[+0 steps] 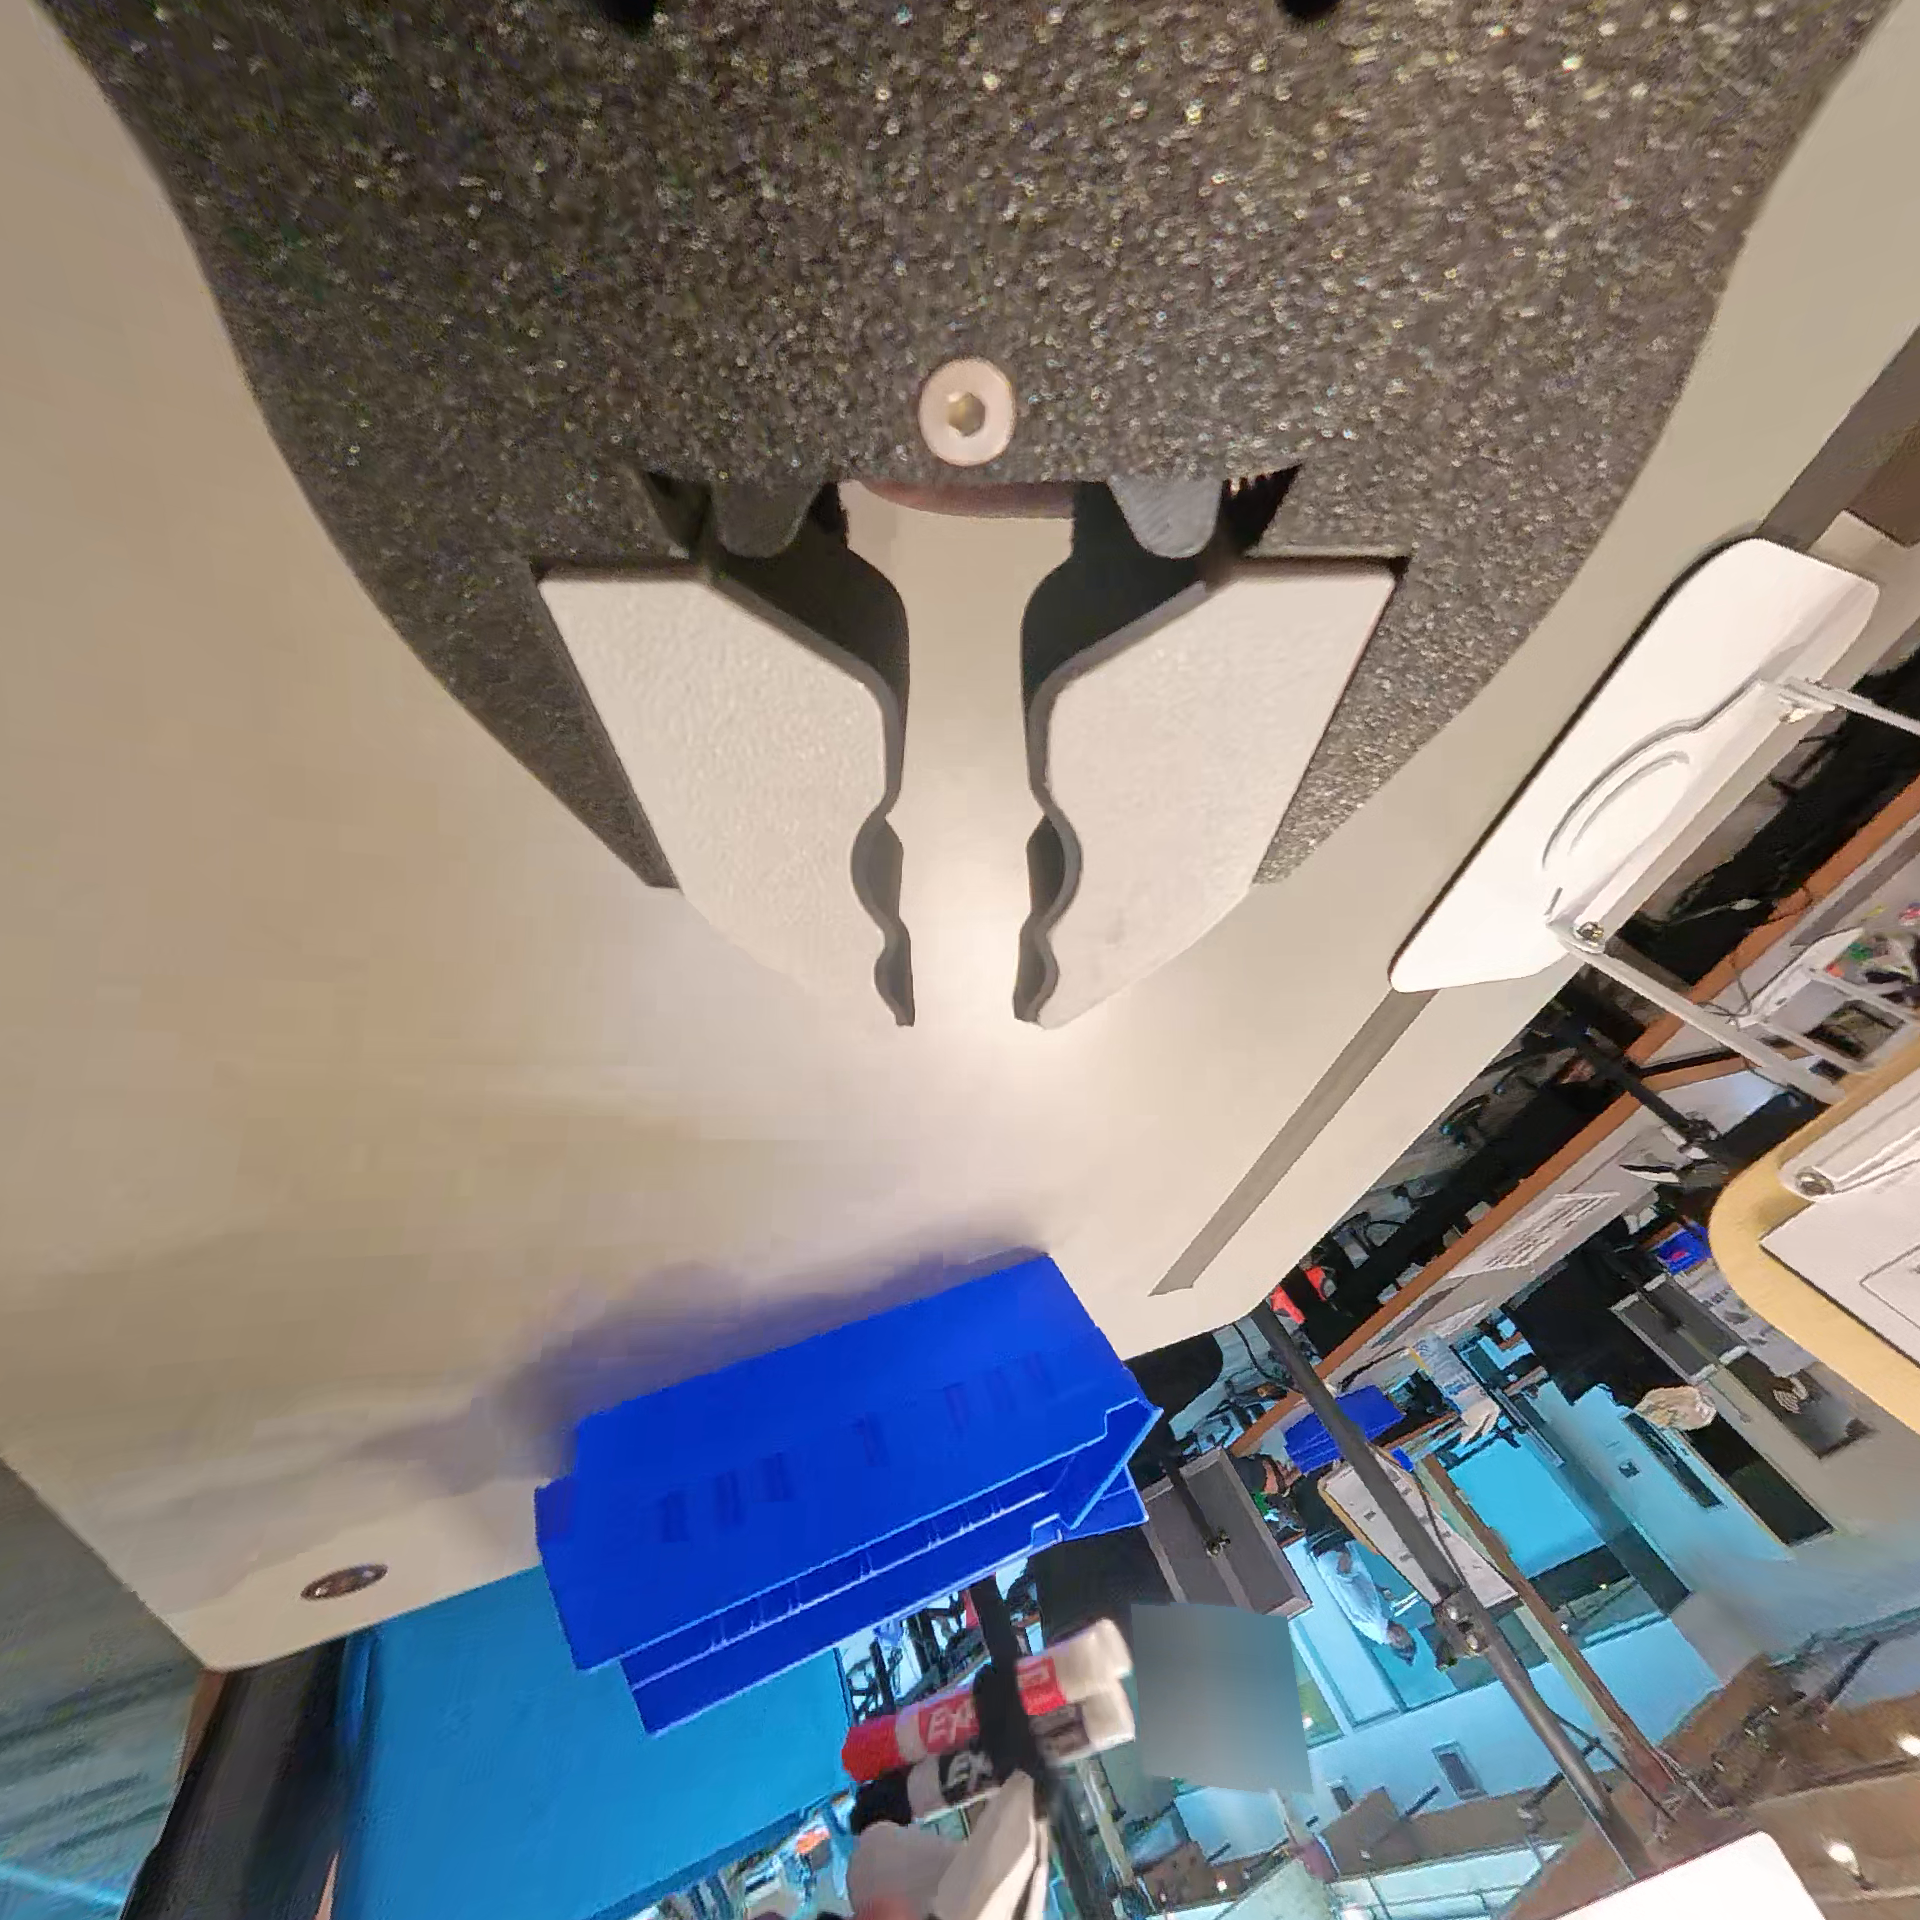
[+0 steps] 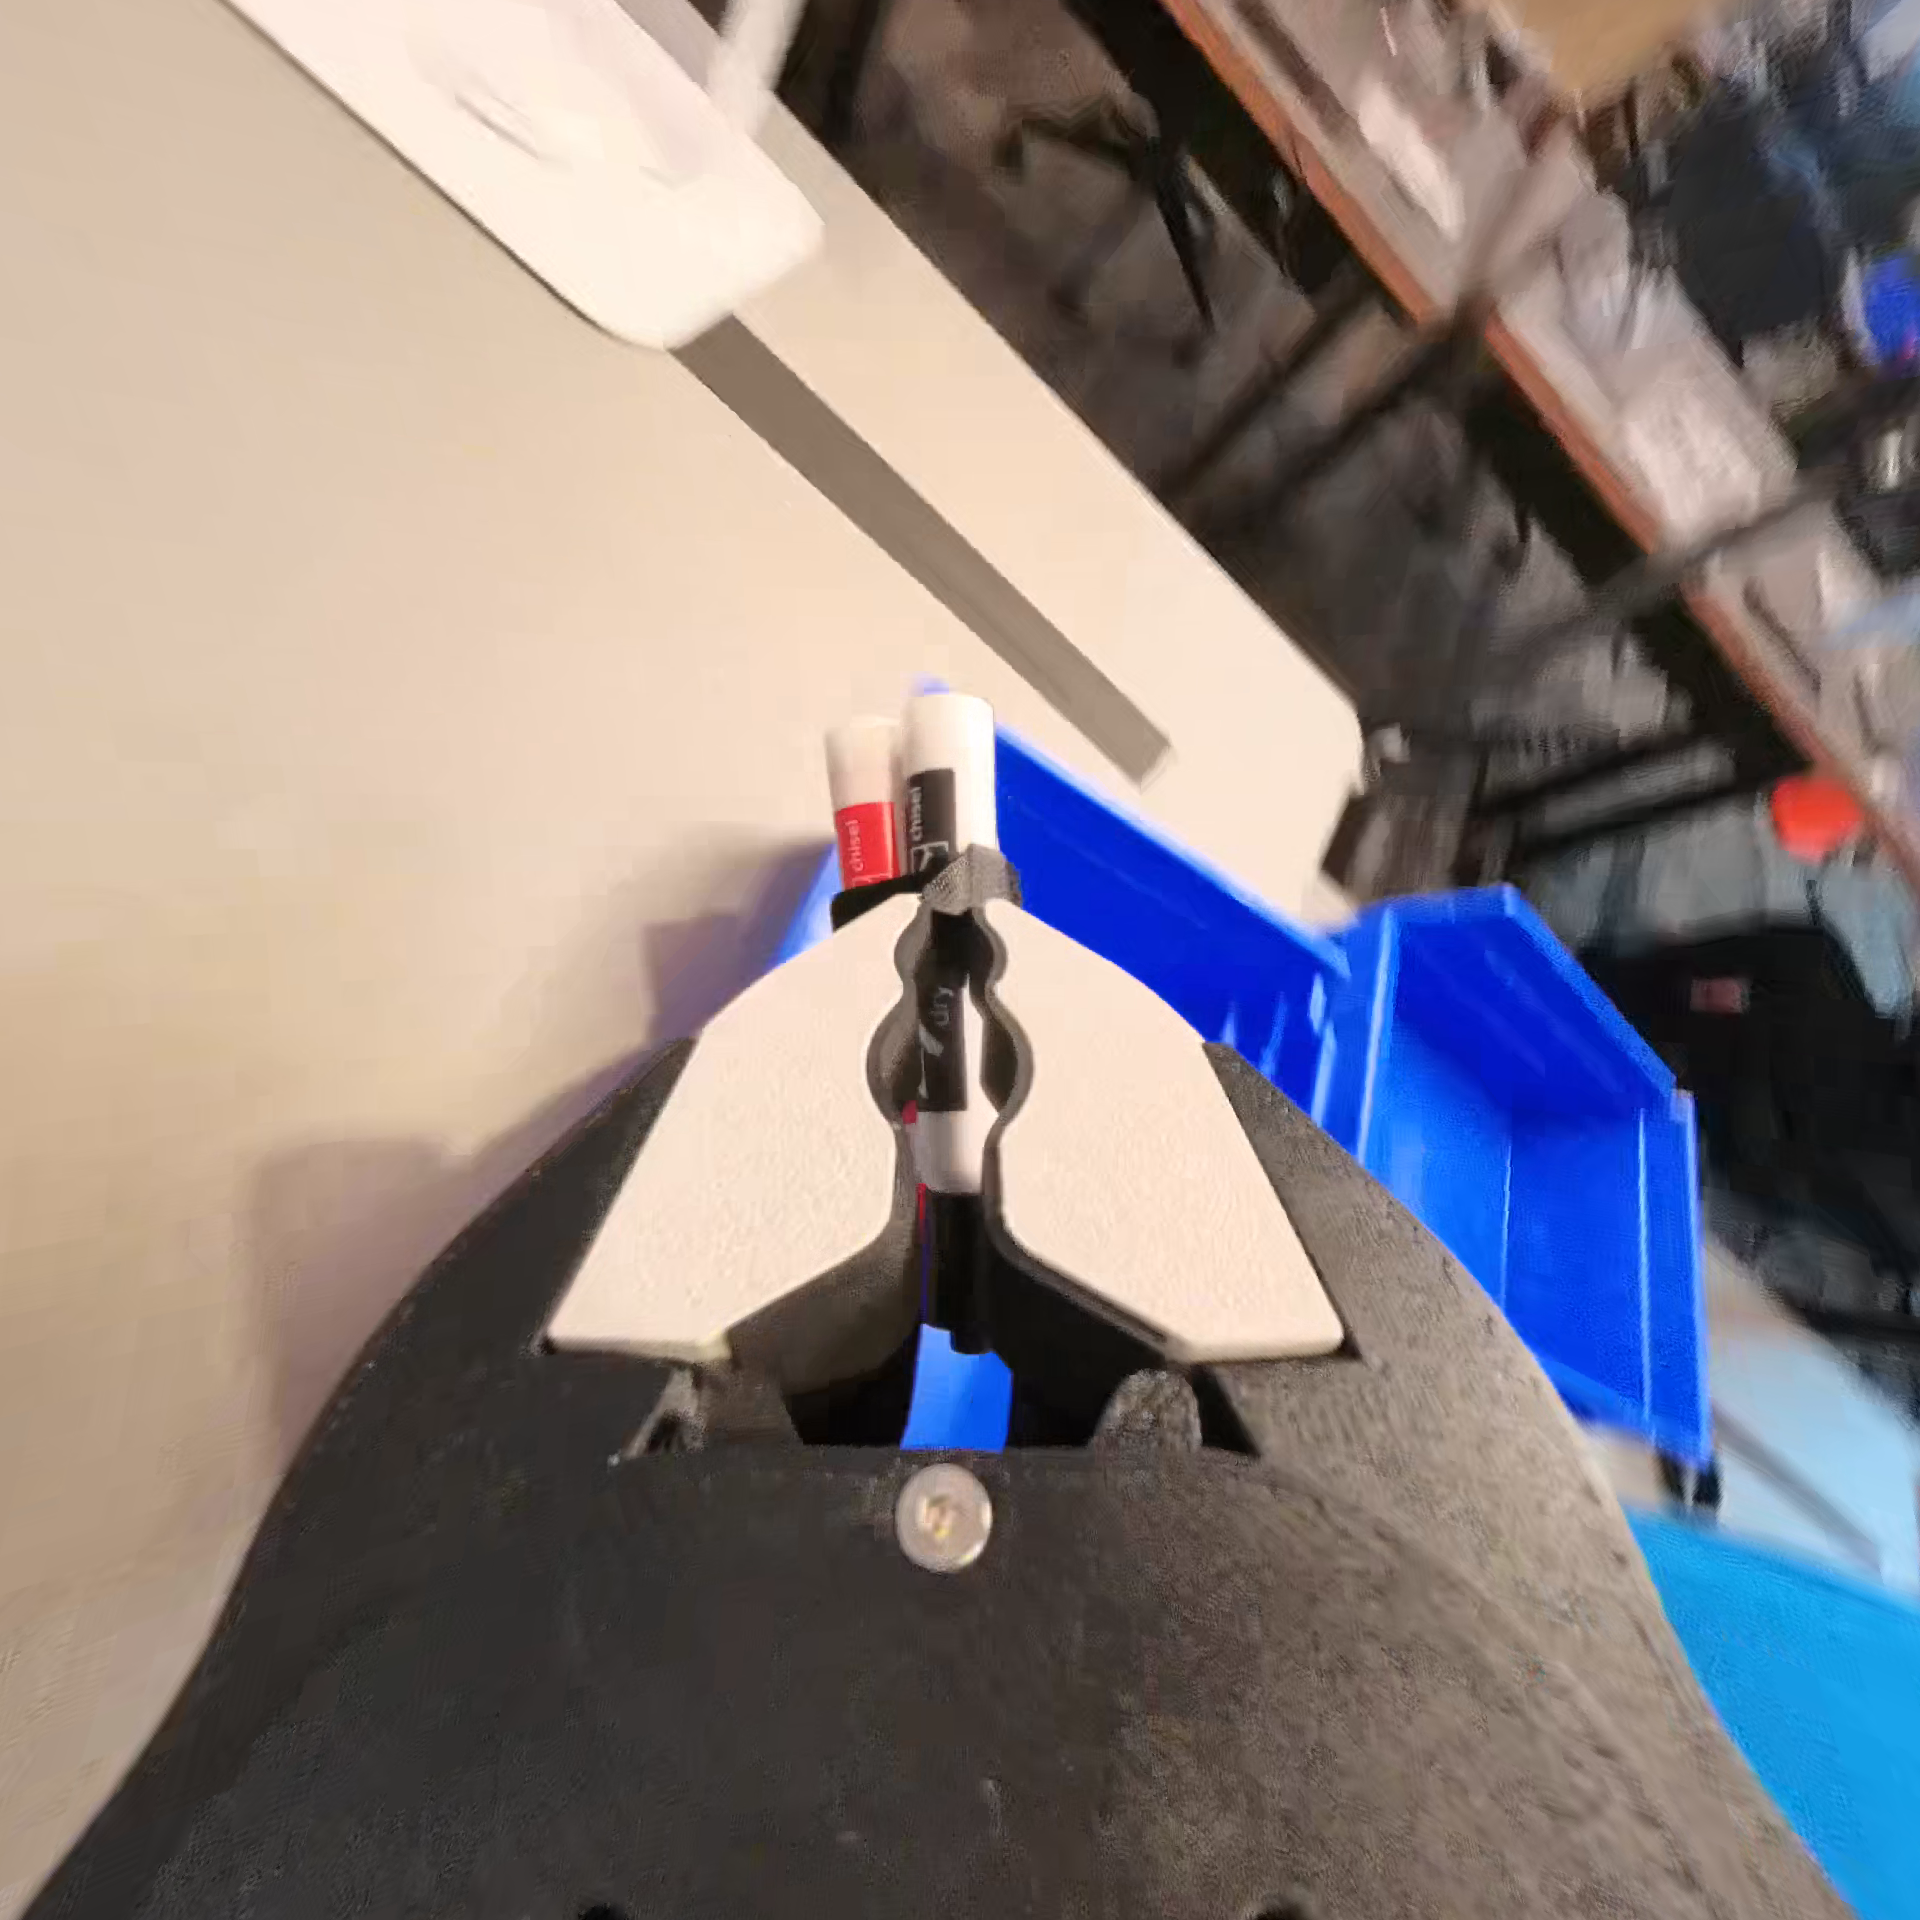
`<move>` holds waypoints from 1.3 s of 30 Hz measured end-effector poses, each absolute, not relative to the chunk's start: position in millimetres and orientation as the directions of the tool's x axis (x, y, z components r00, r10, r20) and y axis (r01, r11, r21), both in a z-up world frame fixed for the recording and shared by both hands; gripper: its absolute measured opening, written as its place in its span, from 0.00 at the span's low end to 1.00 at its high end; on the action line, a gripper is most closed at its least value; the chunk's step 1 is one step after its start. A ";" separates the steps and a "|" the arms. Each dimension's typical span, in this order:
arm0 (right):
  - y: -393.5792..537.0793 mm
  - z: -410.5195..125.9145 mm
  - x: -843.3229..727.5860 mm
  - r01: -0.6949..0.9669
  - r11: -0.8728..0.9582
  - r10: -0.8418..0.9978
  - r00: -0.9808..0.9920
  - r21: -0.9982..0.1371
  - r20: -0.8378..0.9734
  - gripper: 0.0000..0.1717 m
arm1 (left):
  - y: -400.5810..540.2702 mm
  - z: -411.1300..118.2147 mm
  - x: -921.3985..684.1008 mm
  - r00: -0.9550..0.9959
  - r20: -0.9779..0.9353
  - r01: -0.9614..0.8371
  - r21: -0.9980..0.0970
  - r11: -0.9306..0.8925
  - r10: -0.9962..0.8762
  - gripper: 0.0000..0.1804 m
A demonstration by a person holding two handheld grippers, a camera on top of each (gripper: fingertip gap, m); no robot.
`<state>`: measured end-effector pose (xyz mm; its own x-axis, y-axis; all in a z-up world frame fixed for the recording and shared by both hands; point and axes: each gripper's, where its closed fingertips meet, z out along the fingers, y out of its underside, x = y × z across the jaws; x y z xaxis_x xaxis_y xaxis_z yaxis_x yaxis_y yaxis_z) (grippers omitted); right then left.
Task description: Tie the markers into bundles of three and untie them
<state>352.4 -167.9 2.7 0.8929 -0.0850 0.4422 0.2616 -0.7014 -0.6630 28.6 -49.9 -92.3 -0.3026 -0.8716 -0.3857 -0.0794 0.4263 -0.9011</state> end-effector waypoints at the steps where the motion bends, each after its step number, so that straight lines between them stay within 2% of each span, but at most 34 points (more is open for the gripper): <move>1: -182.4 -10.6 373.9 0.178 -0.732 -0.138 0.907 -0.657 0.398 0.04 | -51.8 -92.9 28.9 -0.303 -0.396 -0.079 -0.896 0.437 -0.867 0.11; 5: -218.7 -81.4 415.9 -0.070 -0.796 -0.251 0.942 -0.601 0.223 0.04 | -59.6 -94.1 29.7 -0.313 -0.403 -0.070 -0.893 0.444 -0.860 0.10; 9: -230.7 -130.5 428.9 -0.148 -0.834 -0.279 0.944 -0.531 0.175 0.04 | -59.3 -95.4 30.8 -0.305 -0.401 -0.071 -0.895 0.441 -0.864 0.10; 13: -235.1 -151.7 446.6 -0.198 -0.842 -0.316 0.935 -0.502 0.163 0.04 | -57.1 -97.2 31.4 -0.299 -0.396 -0.074 -0.898 0.435 -0.868 0.08; 27: -243.7 -143.4 460.3 -0.202 -0.847 -0.332 0.923 -0.492 0.192 0.10 | -58.0 -104.2 32.4 -0.319 -0.387 -0.093 -0.896 0.435 -0.865 0.08; 34: -239.8 -108.5 463.6 -0.158 -0.790 -0.339 0.917 -0.592 0.208 0.12 | -59.1 -101.3 31.6 -0.319 -0.391 -0.084 -0.896 0.436 -0.863 0.08; 39: -220.8 -61.3 427.8 -0.027 -0.737 -0.259 0.934 -0.676 0.245 0.13 | -58.1 -98.9 31.5 -0.313 -0.393 -0.077 -0.897 0.436 -0.864 0.08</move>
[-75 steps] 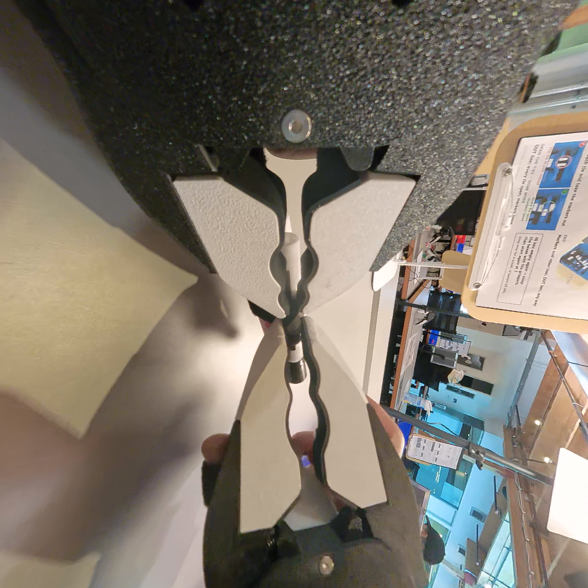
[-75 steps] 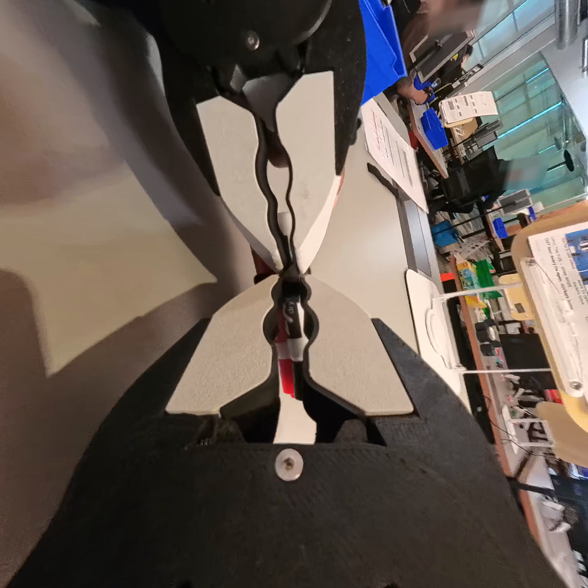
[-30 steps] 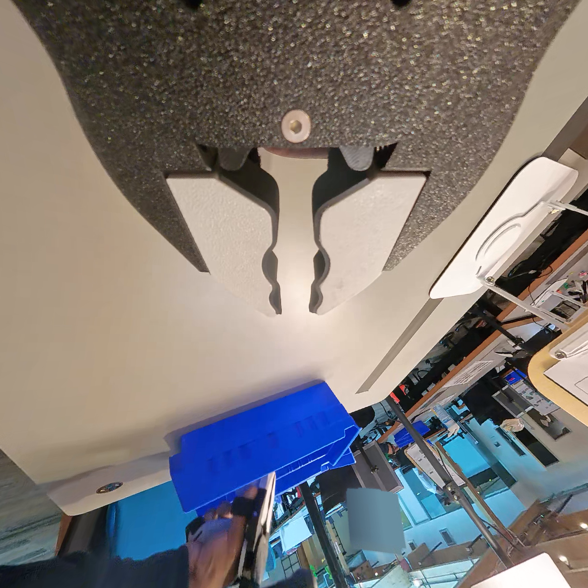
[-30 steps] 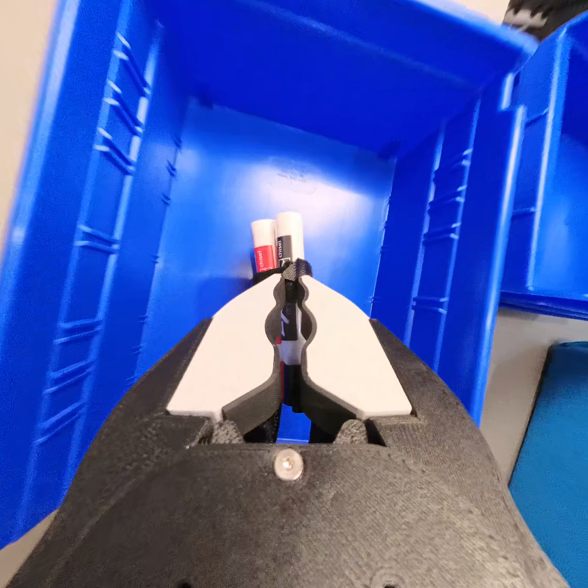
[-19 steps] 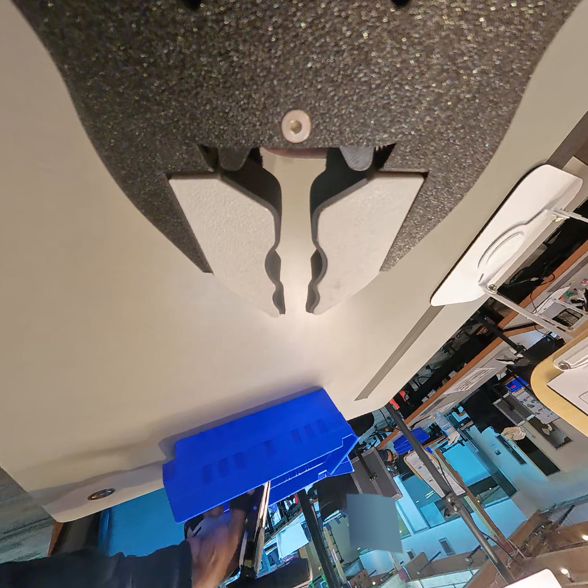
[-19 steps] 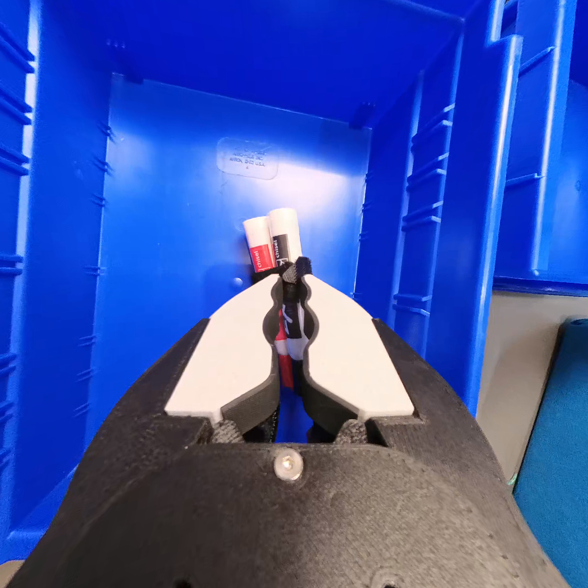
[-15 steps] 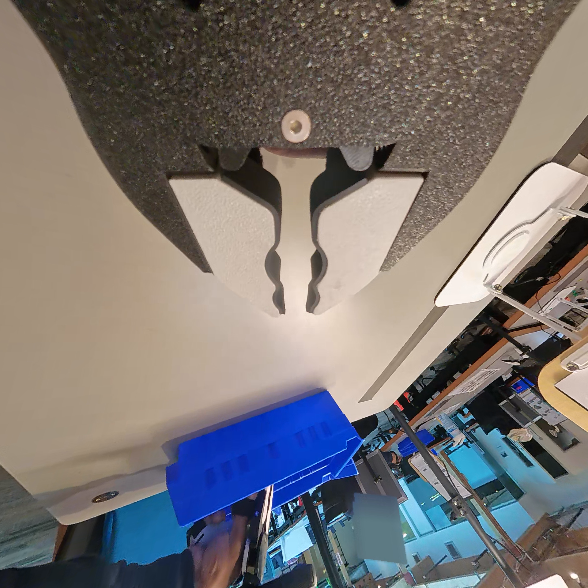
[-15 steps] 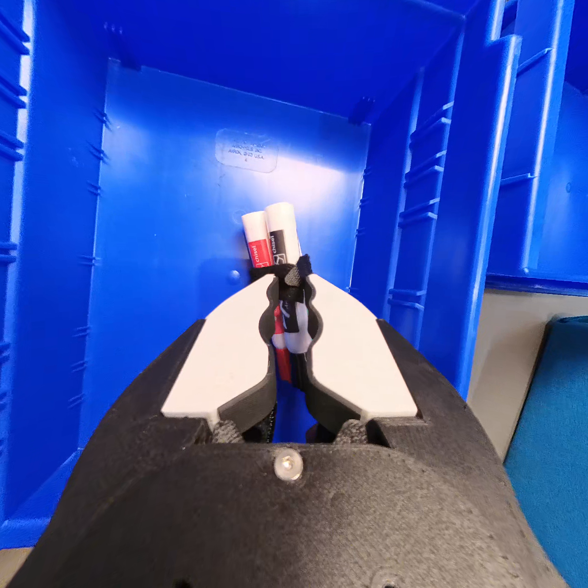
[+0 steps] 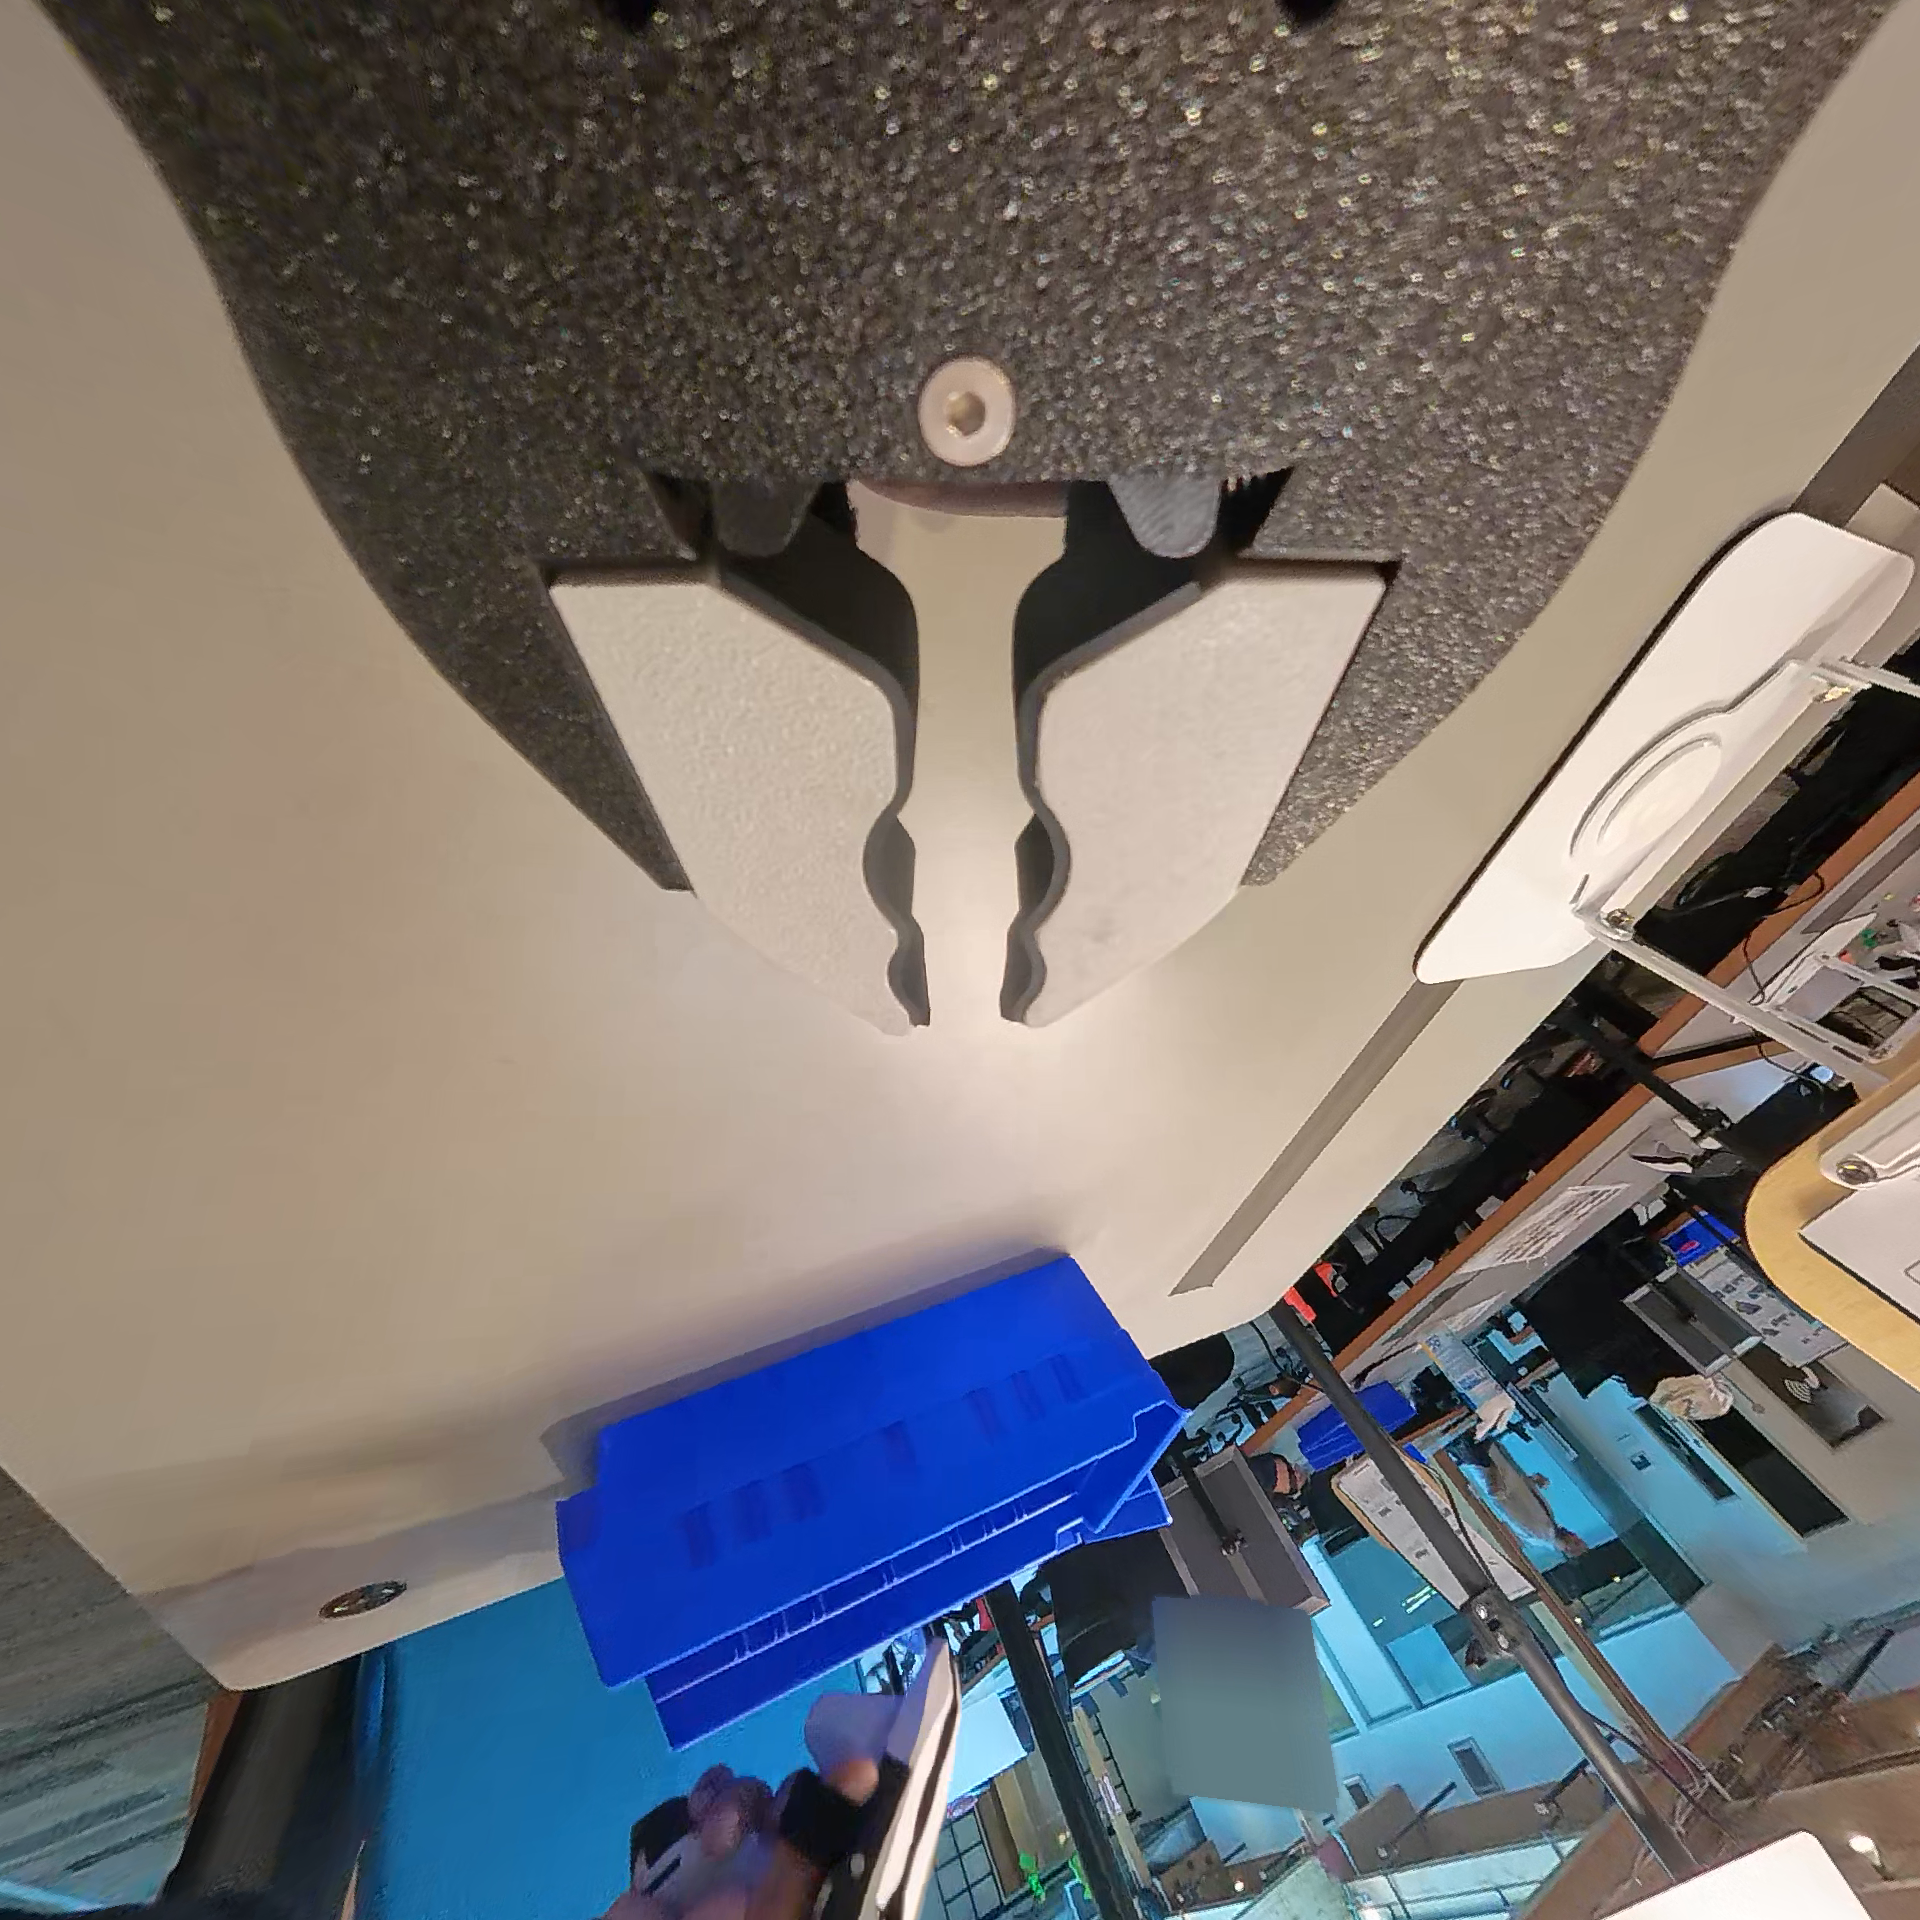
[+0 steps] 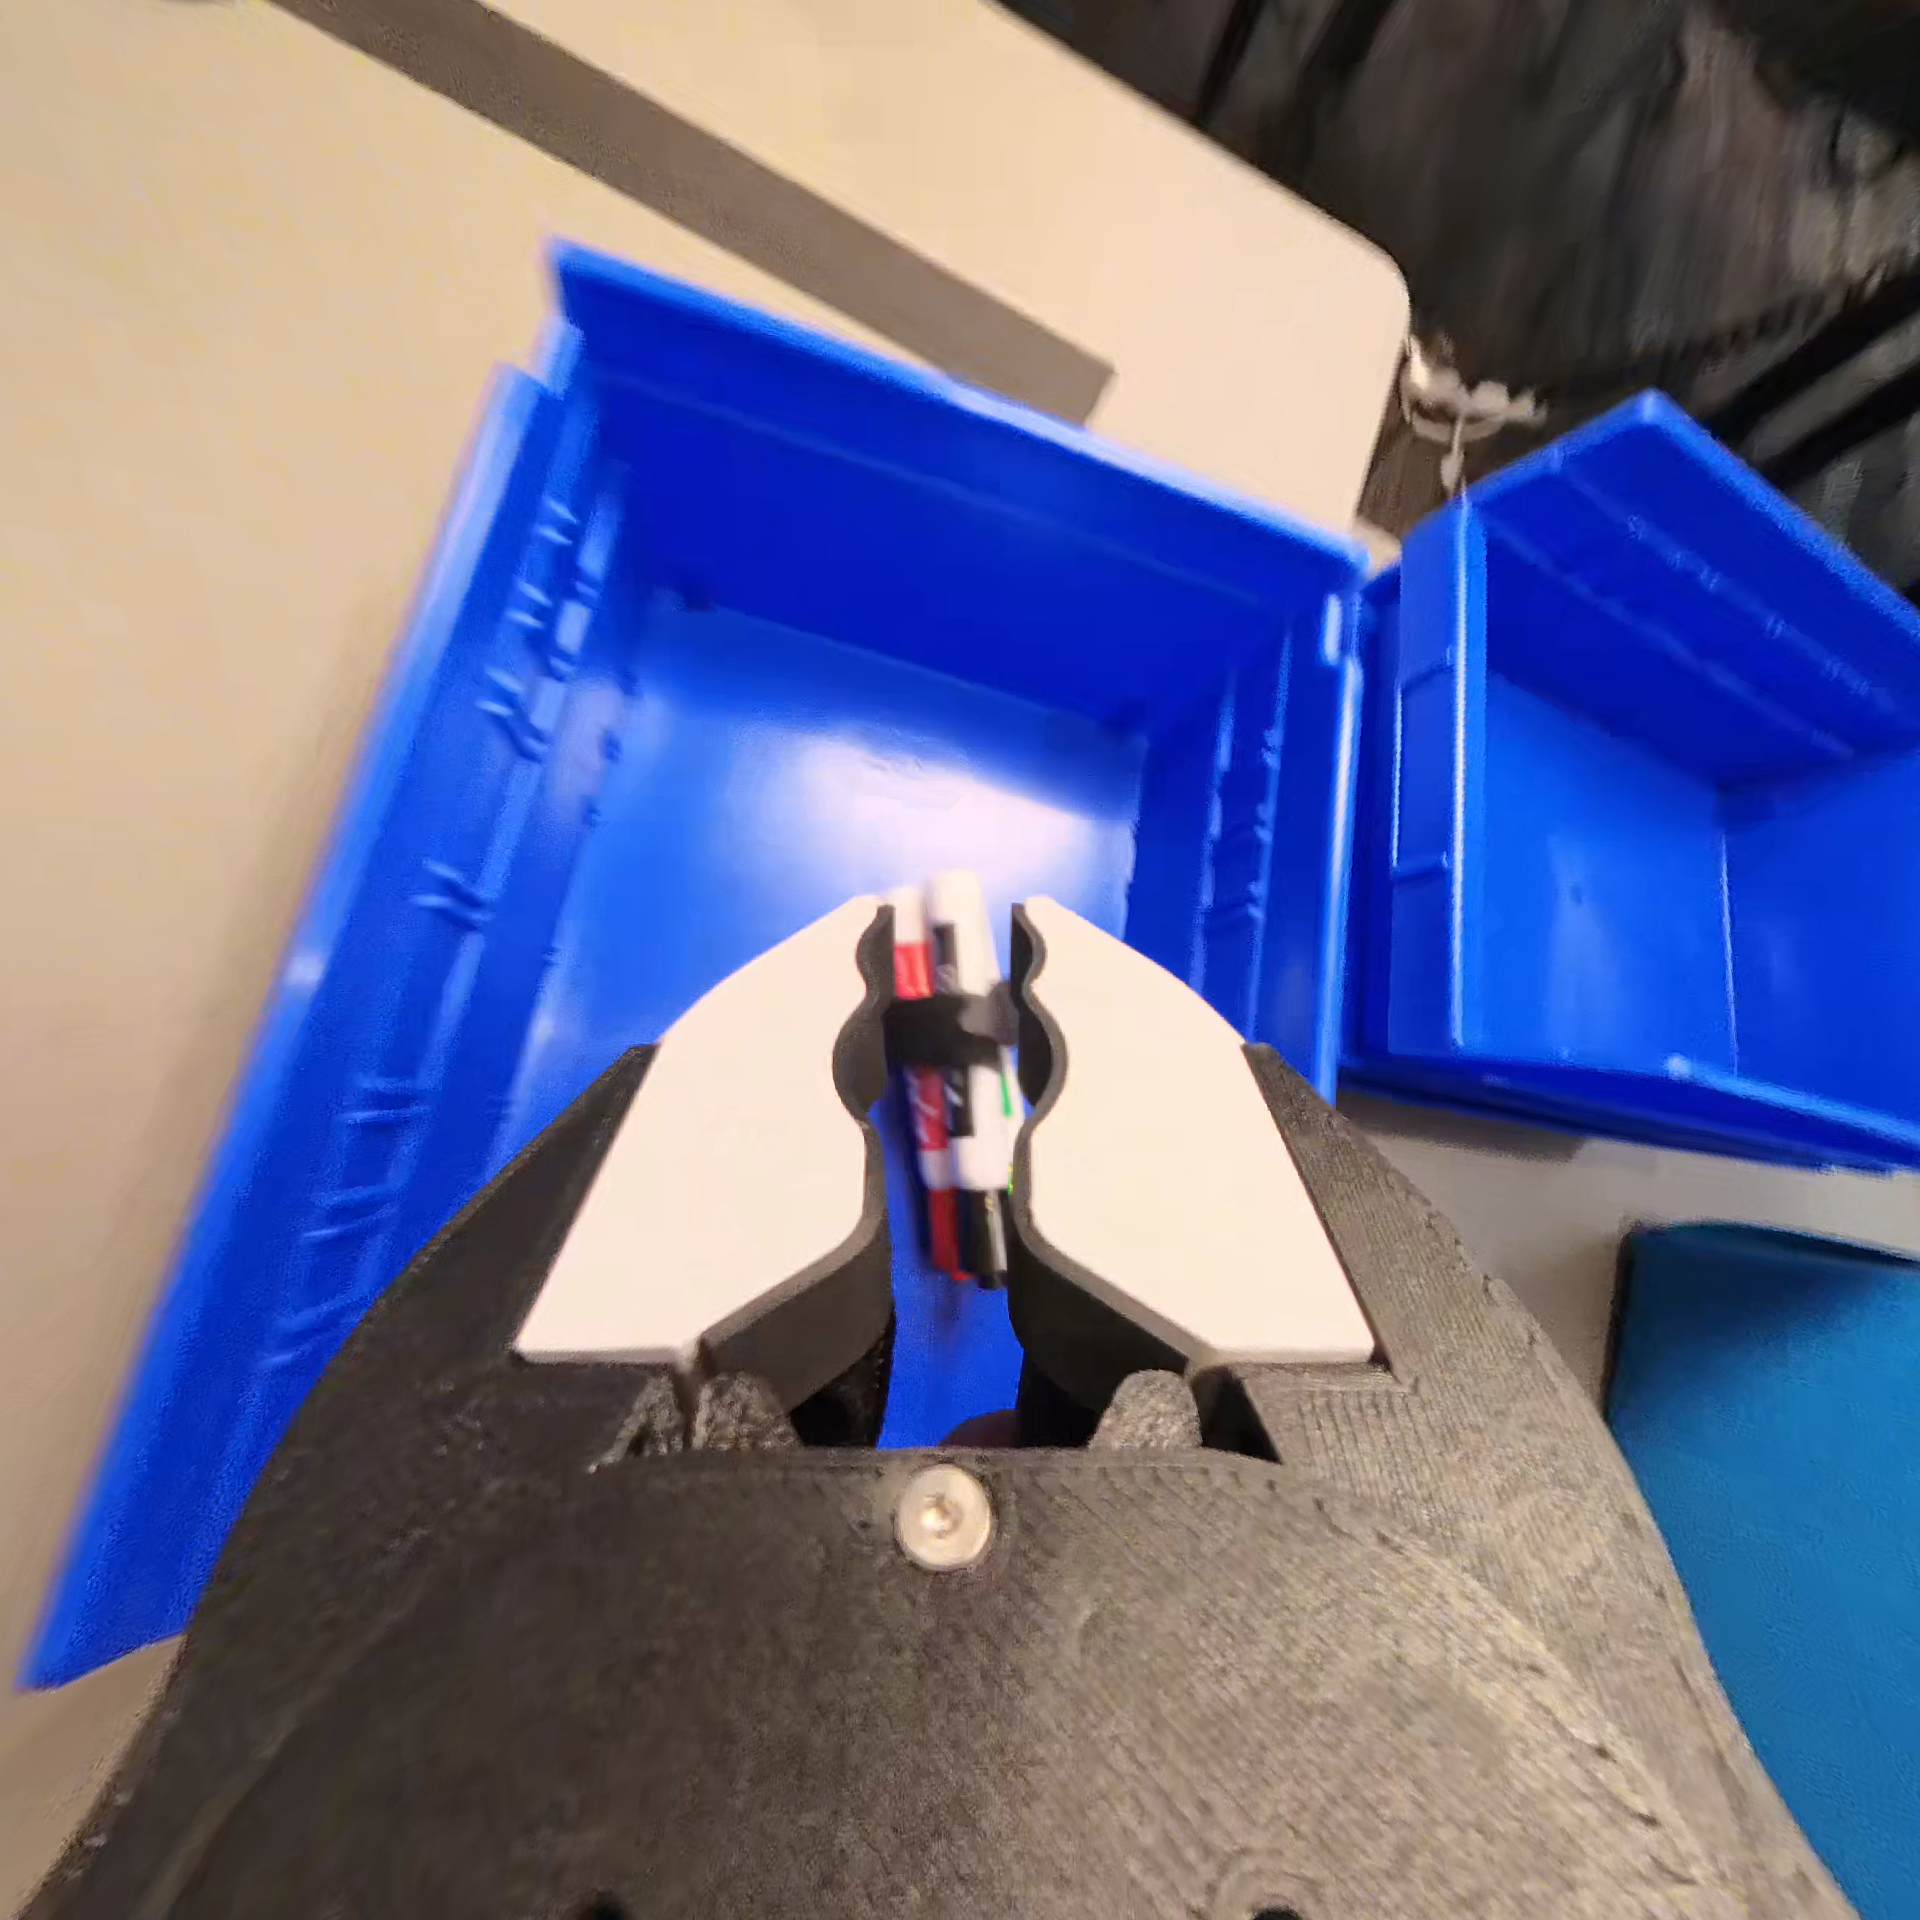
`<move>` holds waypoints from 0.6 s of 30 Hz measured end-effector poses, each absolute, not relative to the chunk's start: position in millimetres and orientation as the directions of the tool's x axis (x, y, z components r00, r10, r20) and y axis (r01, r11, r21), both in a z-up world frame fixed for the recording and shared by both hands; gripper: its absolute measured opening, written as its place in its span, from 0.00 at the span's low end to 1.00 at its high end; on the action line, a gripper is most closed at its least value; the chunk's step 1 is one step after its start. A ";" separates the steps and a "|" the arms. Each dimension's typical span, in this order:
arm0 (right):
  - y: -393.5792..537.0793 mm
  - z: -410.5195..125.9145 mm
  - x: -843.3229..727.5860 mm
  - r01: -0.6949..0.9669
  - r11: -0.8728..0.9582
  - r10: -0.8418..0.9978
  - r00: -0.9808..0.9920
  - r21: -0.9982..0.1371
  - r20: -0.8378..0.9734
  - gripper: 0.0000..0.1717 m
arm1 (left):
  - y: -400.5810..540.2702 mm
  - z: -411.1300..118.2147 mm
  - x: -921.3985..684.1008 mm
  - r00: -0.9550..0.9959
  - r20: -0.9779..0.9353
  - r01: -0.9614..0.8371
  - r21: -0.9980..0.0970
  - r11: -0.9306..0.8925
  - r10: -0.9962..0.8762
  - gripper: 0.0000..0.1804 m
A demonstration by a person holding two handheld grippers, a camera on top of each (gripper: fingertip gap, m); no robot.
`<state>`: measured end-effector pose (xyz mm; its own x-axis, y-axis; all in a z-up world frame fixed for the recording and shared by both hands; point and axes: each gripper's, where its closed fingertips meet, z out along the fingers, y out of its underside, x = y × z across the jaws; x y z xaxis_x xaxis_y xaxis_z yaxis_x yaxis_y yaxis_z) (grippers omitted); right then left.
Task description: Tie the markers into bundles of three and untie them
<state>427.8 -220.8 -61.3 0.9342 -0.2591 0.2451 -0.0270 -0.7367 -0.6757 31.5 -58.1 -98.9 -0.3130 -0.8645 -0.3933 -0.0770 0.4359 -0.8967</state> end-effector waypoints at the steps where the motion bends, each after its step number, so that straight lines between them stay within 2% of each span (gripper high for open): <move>1: -213.5 -50.7 413.2 0.009 -0.723 -0.230 0.940 -0.691 0.253 0.13 | -57.9 -98.7 31.7 -0.312 -0.392 -0.077 -0.897 0.435 -0.865 0.08; 5: -174.0 -21.7 335.3 0.179 -0.666 -0.068 0.952 -0.724 0.298 0.12 | -56.2 -100.2 33.1 -0.308 -0.387 -0.084 -0.899 0.430 -0.869 0.08; 8: -138.9 -28.6 266.4 0.274 -0.626 0.069 0.952 -0.731 0.297 0.13 | -50.0 -99.7 34.5 -0.280 -0.382 -0.091 -0.902 0.421 -0.881 0.09; 12: -84.9 -65.4 187.2 0.305 -0.560 0.201 0.952 -0.770 0.231 0.15 | -34.0 -95.0 35.7 -0.212 -0.369 -0.091 -0.914 0.394 -0.905 0.11; 18: -6.8 -135.4 126.5 0.284 -0.546 0.237 0.955 -0.788 0.181 0.19 | 0.8 -92.1 35.2 -0.089 -0.279 -0.109 -0.951 0.288 -0.956 0.14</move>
